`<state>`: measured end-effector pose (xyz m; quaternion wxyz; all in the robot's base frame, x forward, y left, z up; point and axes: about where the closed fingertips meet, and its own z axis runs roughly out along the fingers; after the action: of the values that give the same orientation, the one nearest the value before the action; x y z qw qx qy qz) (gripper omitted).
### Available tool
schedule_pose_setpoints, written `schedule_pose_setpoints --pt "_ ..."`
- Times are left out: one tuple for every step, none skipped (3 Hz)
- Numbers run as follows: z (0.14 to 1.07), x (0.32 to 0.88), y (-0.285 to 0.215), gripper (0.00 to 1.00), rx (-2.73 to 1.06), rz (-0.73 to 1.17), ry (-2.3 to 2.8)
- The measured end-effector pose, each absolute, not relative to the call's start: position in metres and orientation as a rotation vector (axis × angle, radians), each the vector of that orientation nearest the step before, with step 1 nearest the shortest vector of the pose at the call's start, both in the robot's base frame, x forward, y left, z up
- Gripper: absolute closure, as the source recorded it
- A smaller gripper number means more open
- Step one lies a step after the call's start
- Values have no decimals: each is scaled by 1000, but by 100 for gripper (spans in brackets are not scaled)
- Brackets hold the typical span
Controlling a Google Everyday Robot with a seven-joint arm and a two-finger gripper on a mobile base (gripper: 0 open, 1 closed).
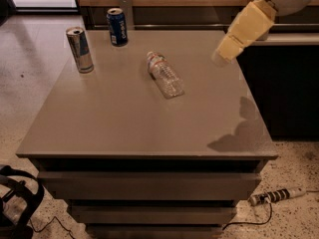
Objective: Place water bottle upright
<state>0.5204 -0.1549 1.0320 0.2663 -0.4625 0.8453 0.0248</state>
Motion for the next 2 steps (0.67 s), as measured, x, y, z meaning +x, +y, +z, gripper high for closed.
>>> schedule_pose_setpoints --pt "1046 564 -134 0 -1014 114 2321" --pt "1046 564 -134 0 -1020 112 2318"
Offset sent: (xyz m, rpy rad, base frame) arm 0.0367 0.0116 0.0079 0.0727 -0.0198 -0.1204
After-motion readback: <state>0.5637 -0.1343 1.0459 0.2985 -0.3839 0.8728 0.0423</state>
